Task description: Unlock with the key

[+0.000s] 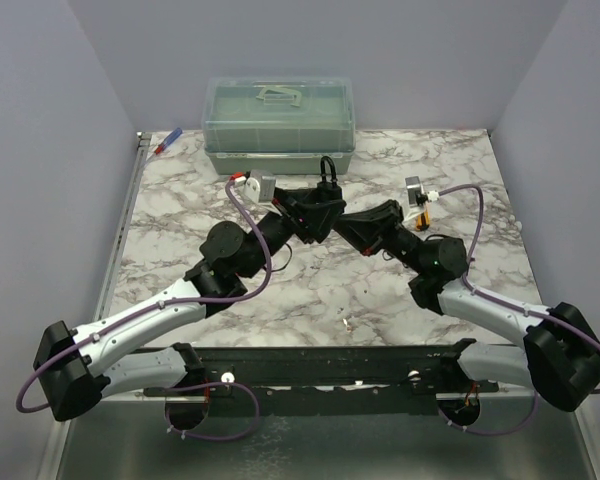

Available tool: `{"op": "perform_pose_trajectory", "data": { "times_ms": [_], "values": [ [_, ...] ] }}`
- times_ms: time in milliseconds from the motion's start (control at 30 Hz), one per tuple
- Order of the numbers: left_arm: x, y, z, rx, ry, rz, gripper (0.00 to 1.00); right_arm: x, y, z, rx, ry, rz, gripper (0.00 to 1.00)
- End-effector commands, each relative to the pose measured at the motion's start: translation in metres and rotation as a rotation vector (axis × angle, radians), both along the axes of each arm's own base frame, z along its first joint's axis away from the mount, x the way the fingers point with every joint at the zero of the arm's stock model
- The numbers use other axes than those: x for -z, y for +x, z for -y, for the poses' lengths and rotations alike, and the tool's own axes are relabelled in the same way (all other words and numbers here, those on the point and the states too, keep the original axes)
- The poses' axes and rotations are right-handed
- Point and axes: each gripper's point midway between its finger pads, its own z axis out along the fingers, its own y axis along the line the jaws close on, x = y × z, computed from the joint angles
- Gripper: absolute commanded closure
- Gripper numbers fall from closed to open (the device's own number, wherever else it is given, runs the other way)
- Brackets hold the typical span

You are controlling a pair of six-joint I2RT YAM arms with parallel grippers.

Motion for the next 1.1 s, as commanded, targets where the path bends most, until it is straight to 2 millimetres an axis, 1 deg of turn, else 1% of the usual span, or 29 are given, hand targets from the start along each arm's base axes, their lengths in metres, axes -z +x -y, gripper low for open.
{"op": "perform_pose_trajectory", "data": {
  "times_ms": [0,100,233,367,467,633,733,833,900,967,1067],
  "values": [
    [0.032,-0.093,0.051,0.464,0.082,-0.050,1.00,-0.032,0.006,-0.001,0.004,0.055,0.056,1.00],
    [0.035,-0.075,0.049,0.368,0.063,-0.119,1.00,-0.026,0.012,0.000,0.038,0.023,0.034,1.00],
    [0.038,-0.072,0.056,0.375,0.066,-0.128,1.00,-0.019,0.013,0.001,0.052,-0.001,0.031,1.00],
    [0.043,-0.057,0.058,0.305,0.050,-0.179,1.00,-0.010,0.019,-0.003,0.062,-0.066,0.023,0.99],
    [0.047,-0.038,0.053,0.200,0.031,-0.232,1.00,-0.001,0.026,-0.003,0.101,-0.133,0.010,0.93],
    [0.053,-0.019,0.048,0.094,0.016,-0.289,1.00,0.015,0.032,0.002,0.161,-0.242,-0.004,0.79],
    [0.054,-0.011,0.049,0.056,0.006,-0.316,1.00,0.021,0.035,0.006,0.190,-0.294,-0.013,0.62],
    [0.056,-0.004,0.051,0.032,-0.006,-0.339,1.00,0.027,0.035,0.008,0.200,-0.330,-0.024,0.51],
    [0.058,0.000,0.054,0.019,-0.011,-0.355,1.00,0.030,0.035,0.010,0.209,-0.343,-0.032,0.46],
    [0.061,0.003,0.056,0.008,-0.011,-0.368,1.00,0.035,0.036,0.013,0.225,-0.353,-0.053,0.39],
    [0.069,0.008,0.057,-0.012,-0.001,-0.381,1.00,0.044,0.032,0.020,0.239,-0.370,-0.074,0.30]
  ]
}}
